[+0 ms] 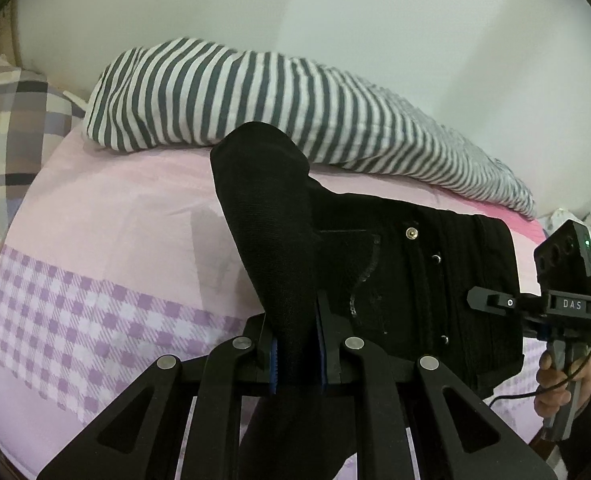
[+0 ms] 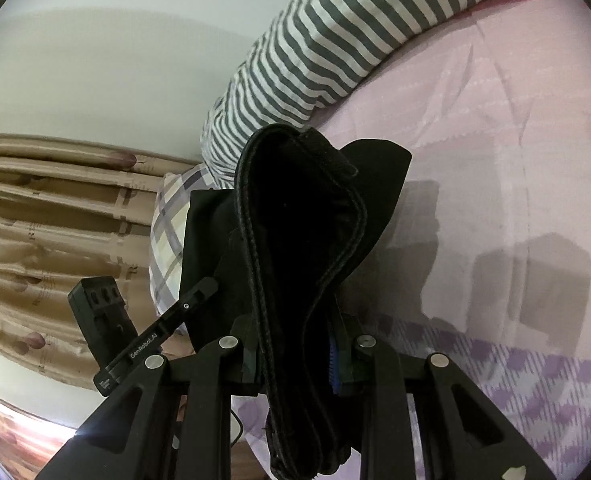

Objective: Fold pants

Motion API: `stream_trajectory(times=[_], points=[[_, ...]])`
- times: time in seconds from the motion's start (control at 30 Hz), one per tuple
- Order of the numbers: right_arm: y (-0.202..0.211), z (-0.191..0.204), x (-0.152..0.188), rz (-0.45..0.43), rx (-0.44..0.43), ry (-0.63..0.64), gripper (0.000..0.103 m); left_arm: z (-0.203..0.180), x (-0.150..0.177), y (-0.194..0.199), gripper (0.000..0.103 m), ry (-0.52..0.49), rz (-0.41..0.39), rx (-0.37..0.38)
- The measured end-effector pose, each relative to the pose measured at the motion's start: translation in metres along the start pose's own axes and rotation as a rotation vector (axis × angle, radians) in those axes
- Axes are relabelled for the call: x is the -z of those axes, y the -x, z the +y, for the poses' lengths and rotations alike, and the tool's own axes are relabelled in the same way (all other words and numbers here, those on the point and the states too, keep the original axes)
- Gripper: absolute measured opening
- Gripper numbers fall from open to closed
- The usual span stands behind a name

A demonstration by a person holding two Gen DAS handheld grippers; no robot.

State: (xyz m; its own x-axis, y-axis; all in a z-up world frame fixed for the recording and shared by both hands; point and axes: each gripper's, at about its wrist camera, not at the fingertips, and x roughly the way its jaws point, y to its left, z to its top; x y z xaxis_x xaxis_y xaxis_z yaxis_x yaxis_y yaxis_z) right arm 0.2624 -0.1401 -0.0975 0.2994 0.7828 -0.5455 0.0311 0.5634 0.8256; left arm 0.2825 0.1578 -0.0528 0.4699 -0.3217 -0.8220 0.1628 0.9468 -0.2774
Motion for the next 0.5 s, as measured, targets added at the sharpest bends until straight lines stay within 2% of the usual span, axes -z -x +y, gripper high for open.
stream_trajectory(times=[0.1, 0.2, 0.27, 0.33, 0.37, 0.5], points=[[-0.003, -0.005, -0.003, -0.012, 0.047, 0.019, 0.023, 0.011, 0.001, -0.016, 0.015, 0.012, 0.02, -0.019], [-0.007, -0.011, -0.003, -0.017, 0.151, 0.057, 0.025, 0.023, 0.004, -0.031, 0.025, 0.042, 0.045, -0.033], [-0.01, -0.012, 0.0, -0.022, 0.218, 0.093, 0.03, 0.035, 0.008, -0.044, 0.036, 0.086, 0.065, -0.045], [-0.012, -0.015, -0.001, -0.034, 0.239, 0.108, 0.033, 0.042, 0.012, -0.051, 0.043, 0.11, 0.062, -0.045], [-0.012, -0.016, 0.0, -0.042, 0.254, 0.116, 0.04, 0.044, 0.013, -0.052, 0.045, 0.112, 0.055, -0.046], [-0.013, -0.017, 0.004, -0.071, 0.302, 0.145, 0.049, 0.042, 0.02, -0.055, 0.053, 0.086, 0.031, -0.075]])
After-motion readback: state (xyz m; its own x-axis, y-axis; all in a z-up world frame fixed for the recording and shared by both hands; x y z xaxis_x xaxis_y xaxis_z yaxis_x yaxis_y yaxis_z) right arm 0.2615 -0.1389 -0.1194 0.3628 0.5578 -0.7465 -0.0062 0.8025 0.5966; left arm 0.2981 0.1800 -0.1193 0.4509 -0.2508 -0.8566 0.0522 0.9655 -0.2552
